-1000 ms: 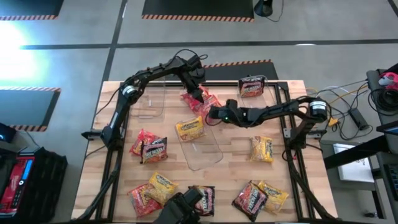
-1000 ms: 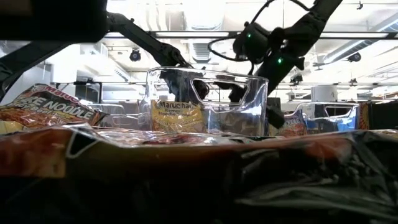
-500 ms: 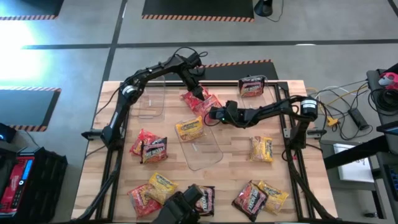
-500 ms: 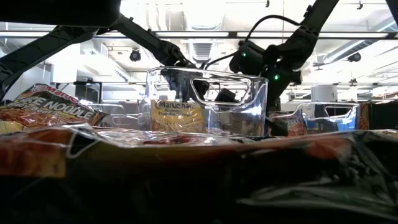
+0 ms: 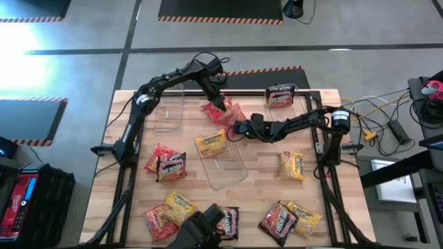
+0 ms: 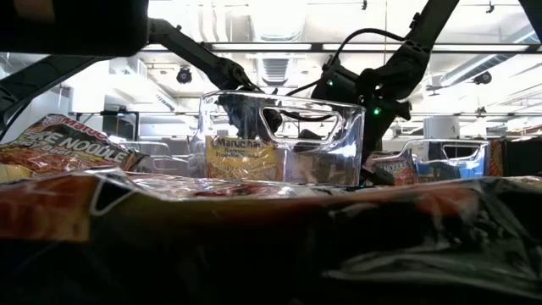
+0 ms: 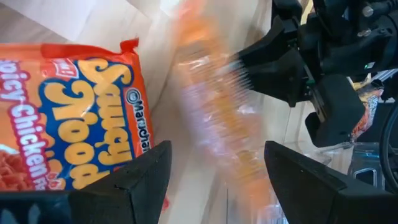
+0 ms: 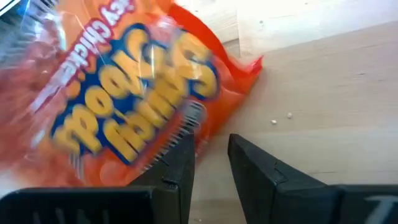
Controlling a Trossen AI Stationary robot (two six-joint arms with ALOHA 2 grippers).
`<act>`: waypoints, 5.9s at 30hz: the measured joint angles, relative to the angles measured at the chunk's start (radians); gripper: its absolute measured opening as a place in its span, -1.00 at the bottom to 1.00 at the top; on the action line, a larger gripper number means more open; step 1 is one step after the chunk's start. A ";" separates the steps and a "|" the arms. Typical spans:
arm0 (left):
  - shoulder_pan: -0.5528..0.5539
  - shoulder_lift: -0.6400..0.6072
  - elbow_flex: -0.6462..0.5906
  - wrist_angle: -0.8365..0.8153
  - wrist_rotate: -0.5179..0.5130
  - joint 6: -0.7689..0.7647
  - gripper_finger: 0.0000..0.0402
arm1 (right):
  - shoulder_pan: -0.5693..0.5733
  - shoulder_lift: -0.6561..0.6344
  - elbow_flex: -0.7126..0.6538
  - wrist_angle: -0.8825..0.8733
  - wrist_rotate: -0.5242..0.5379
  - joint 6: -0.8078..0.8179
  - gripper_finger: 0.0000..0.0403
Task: Sort Maruchan noodles
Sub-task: Put the orange noodle pack into the top left transparent bin
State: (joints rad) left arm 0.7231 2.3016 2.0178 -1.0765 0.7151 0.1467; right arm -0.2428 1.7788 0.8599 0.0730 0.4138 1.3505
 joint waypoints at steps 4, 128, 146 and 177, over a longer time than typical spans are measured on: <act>-0.002 0.000 0.000 -0.012 0.000 -0.001 0.19 | -0.007 0.001 0.001 0.017 -0.009 -0.014 -0.54; -0.112 0.002 -0.103 0.088 -0.077 -0.374 0.04 | -0.061 0.014 0.000 0.161 -0.130 -0.172 -0.54; -0.059 -0.061 -0.101 0.081 -0.063 -0.314 -0.44 | -0.063 -0.123 -0.001 -0.036 -0.135 -0.210 -0.54; -0.042 -0.500 -0.124 0.227 -0.080 -0.215 -0.46 | -0.017 -0.719 0.000 -0.039 -0.198 -0.467 -0.54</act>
State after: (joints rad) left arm 0.6809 1.8012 1.8938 -0.8498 0.6351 -0.0685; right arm -0.2600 1.0594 0.8597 0.0344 0.2157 0.8834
